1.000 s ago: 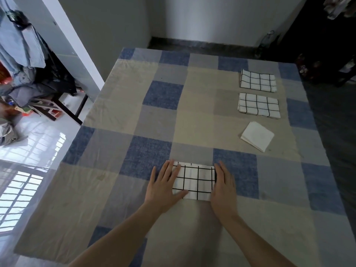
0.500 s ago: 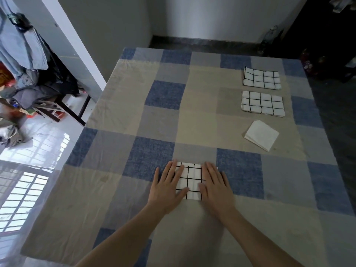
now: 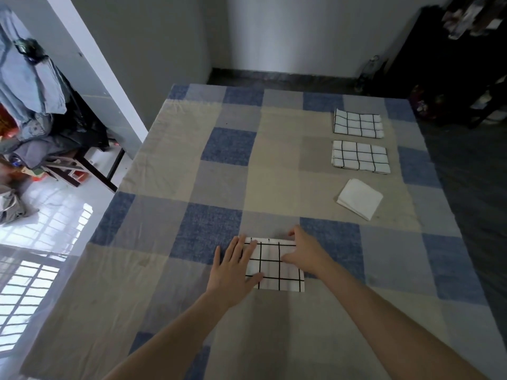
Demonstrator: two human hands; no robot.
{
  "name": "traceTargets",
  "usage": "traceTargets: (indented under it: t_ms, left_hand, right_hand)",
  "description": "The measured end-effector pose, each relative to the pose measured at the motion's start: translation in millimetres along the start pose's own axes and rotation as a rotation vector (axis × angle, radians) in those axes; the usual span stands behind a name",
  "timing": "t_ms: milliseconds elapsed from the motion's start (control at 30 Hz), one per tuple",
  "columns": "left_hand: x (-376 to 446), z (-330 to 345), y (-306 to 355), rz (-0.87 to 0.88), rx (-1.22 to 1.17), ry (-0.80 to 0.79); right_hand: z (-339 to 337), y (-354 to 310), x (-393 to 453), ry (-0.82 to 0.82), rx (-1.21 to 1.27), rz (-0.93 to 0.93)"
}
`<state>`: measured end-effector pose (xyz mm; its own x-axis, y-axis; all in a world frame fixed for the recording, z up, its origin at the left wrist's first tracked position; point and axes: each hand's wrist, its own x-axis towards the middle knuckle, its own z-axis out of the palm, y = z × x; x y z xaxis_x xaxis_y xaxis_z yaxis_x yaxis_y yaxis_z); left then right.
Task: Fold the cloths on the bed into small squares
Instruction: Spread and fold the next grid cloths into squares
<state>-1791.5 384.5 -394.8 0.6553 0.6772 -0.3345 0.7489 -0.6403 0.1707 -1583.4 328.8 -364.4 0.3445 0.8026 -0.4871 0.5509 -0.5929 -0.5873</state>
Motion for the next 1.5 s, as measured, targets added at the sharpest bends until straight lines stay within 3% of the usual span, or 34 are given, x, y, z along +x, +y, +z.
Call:
traceTargets:
  t_ms: [200, 333, 433, 500, 633, 800, 867, 1067, 1233, 1500]
  left_hand:
    - [-3.3, -14.8, 5.1, -0.037, -0.132, 0.02]
    - [-11.8, -10.8, 6.8, -0.073, -0.18, 0.041]
    - [-16.7, -9.1, 10.5, -0.108, -0.275, 0.073]
    - [-16.0, -8.5, 12.4, -0.196, -0.49, 0.126]
    - [-16.8, -22.9, 16.9, -0.308, -1.114, 0.176]
    - [-20.1, -34.0, 23.4, -0.261, -1.382, 0.071]
    - [-26.4, -39.4, 33.4, -0.213, -1.361, 0.107]
    - [-39.9, -58.1, 45.9, 0.125, -0.828, 0.229]
    - [-55.9, -81.8, 50.3, 0.232, -0.808, 0.168]
    - [-93.4, -85.7, 37.8, 0.428, -0.652, 0.036]
  right_hand:
    - [-1.0, 2.1, -15.3, 0.082, 0.53, 0.179]
    - [2.4, 10.8, -38.2, -0.093, 0.493, 0.118]
    - [8.1, 16.3, -53.8, -0.009, 0.339, -0.009]
    - [6.7, 15.9, -62.0, 0.075, 0.316, -0.091]
    - [-12.7, 7.1, -85.1, 0.076, 0.45, -0.216]
    - [-38.2, 5.6, -106.0, 0.077, 0.51, -0.273]
    - [-43.7, 7.4, -110.6, 0.087, 0.43, -0.284]
    - [-49.1, 2.4, -125.7, 0.027, 0.19, -0.323]
    - [-45.4, -12.6, -145.4, 0.032, 0.16, -0.372]
    - [-28.2, -17.5, -196.8, 0.236, 0.173, -0.302]
